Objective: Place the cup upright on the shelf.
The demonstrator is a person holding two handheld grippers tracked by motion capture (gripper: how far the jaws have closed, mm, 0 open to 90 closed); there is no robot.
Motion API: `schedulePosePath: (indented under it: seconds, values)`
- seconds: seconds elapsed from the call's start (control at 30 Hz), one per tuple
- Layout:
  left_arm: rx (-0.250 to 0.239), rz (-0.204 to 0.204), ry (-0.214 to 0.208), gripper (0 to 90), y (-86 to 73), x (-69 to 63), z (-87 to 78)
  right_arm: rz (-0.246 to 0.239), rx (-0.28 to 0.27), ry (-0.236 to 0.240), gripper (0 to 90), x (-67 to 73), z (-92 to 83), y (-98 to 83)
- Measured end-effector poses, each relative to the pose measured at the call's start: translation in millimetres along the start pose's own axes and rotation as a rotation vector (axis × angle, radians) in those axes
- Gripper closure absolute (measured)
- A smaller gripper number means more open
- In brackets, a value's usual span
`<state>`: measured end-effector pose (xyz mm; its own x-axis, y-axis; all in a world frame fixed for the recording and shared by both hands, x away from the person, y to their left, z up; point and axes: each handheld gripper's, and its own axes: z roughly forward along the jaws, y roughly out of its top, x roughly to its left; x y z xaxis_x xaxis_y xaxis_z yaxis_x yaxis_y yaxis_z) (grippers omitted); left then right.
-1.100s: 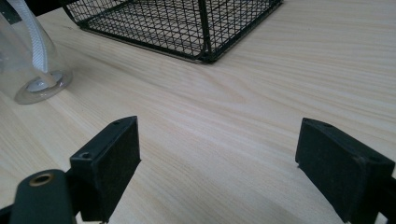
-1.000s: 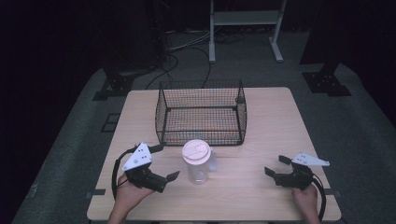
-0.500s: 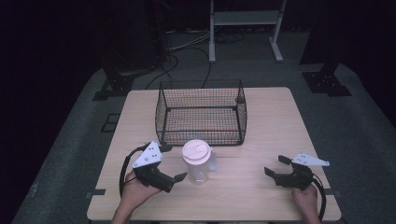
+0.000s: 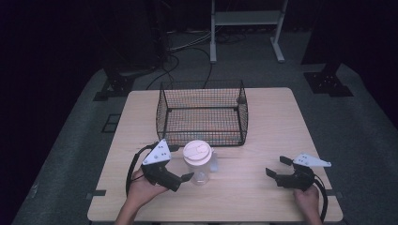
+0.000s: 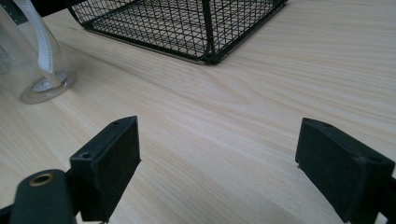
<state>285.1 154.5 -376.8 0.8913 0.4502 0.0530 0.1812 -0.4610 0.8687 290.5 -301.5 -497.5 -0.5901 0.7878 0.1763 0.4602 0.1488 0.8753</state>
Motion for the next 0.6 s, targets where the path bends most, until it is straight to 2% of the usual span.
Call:
schedulePosePath:
  seconds: [0.4, 0.6]
  values:
    - [0.057, 0.001, -0.021, 0.0, 3.3, 2.7, 14.1, -0.001, -0.003, 0.003, 12.9, -0.2, 0.0, 0.0]
    - [0.076, -0.009, -0.017, 0.0, 5.7, 4.4, 19.3, -0.001, -0.004, 0.005, 12.9, -0.1, 0.0, 0.1]
